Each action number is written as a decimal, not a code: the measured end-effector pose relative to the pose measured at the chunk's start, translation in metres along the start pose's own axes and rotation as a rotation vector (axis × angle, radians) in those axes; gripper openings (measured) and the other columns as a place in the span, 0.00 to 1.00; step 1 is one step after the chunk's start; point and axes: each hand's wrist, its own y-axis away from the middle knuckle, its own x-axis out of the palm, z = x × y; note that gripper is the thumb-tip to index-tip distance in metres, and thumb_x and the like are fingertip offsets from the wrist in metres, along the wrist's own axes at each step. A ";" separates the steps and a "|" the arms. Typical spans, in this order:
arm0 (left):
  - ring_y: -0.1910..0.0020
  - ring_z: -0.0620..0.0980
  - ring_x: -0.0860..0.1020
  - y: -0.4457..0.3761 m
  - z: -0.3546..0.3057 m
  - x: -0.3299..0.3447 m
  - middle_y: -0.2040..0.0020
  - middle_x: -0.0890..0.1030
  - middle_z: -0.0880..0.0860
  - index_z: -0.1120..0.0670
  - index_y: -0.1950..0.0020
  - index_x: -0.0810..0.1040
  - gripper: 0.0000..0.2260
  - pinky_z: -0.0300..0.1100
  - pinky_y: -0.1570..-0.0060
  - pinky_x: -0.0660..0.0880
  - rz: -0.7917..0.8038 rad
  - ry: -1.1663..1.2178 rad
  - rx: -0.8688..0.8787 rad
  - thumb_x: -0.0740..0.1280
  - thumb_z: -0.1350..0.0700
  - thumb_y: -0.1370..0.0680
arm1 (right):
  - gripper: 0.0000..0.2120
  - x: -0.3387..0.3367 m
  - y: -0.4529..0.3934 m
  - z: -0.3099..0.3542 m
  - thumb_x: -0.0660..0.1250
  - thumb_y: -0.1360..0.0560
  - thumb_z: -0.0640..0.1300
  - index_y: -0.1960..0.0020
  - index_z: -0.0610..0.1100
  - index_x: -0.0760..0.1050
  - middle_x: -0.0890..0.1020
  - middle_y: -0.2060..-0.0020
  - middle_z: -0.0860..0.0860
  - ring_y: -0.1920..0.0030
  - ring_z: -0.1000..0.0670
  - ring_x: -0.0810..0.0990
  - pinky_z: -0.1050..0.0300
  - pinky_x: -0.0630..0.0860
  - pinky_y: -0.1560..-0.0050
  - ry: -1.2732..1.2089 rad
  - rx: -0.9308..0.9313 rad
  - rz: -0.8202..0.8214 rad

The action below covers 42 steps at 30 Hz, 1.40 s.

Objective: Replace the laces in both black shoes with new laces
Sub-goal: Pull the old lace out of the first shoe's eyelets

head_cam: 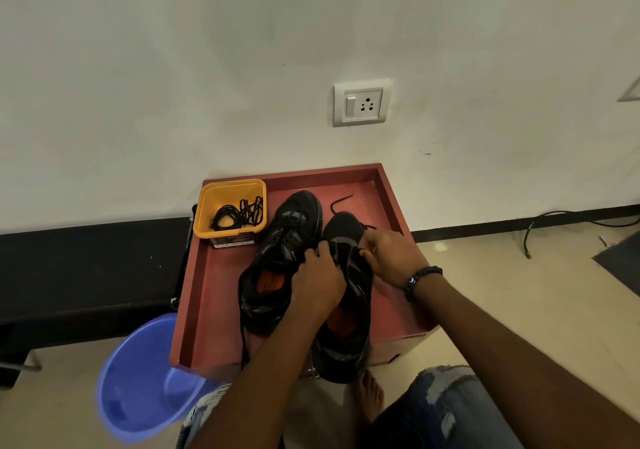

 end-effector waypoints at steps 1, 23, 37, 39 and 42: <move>0.36 0.62 0.73 0.001 -0.002 0.001 0.29 0.66 0.61 0.56 0.23 0.54 0.26 0.53 0.43 0.72 0.014 -0.033 -0.015 0.59 0.53 0.18 | 0.05 -0.005 -0.003 0.003 0.62 0.20 0.45 0.50 0.47 0.76 0.78 0.54 0.51 0.54 0.49 0.77 0.59 0.67 0.57 0.068 -0.036 -0.002; 0.39 0.63 0.75 0.008 -0.002 0.003 0.30 0.66 0.63 0.53 0.21 0.47 0.30 0.52 0.45 0.72 0.038 -0.073 -0.032 0.60 0.56 0.18 | 0.15 0.007 -0.011 0.006 0.71 0.23 0.42 0.38 0.47 0.80 0.81 0.46 0.50 0.49 0.54 0.77 0.58 0.75 0.41 -0.199 0.056 0.040; 0.37 0.62 0.75 0.008 0.000 0.003 0.26 0.63 0.62 0.52 0.20 0.42 0.35 0.52 0.43 0.73 0.061 -0.116 -0.059 0.61 0.56 0.18 | 0.07 -0.044 -0.037 -0.018 0.65 0.23 0.41 0.58 0.50 0.74 0.82 0.58 0.51 0.56 0.48 0.81 0.52 0.77 0.52 -0.505 0.292 -0.601; 0.37 0.62 0.75 0.008 -0.001 0.003 0.26 0.62 0.63 0.52 0.20 0.41 0.34 0.53 0.43 0.73 0.059 -0.113 -0.061 0.60 0.56 0.18 | 0.08 -0.064 -0.046 -0.021 0.65 0.23 0.43 0.59 0.53 0.74 0.82 0.58 0.53 0.55 0.47 0.83 0.44 0.80 0.49 -0.750 0.393 -0.640; 0.37 0.62 0.74 0.009 -0.004 0.003 0.26 0.62 0.62 0.52 0.20 0.42 0.33 0.53 0.43 0.72 0.062 -0.083 -0.056 0.59 0.56 0.18 | 0.05 -0.056 -0.041 -0.006 0.67 0.23 0.46 0.47 0.50 0.76 0.81 0.50 0.50 0.51 0.46 0.81 0.46 0.78 0.46 -0.462 0.266 -0.207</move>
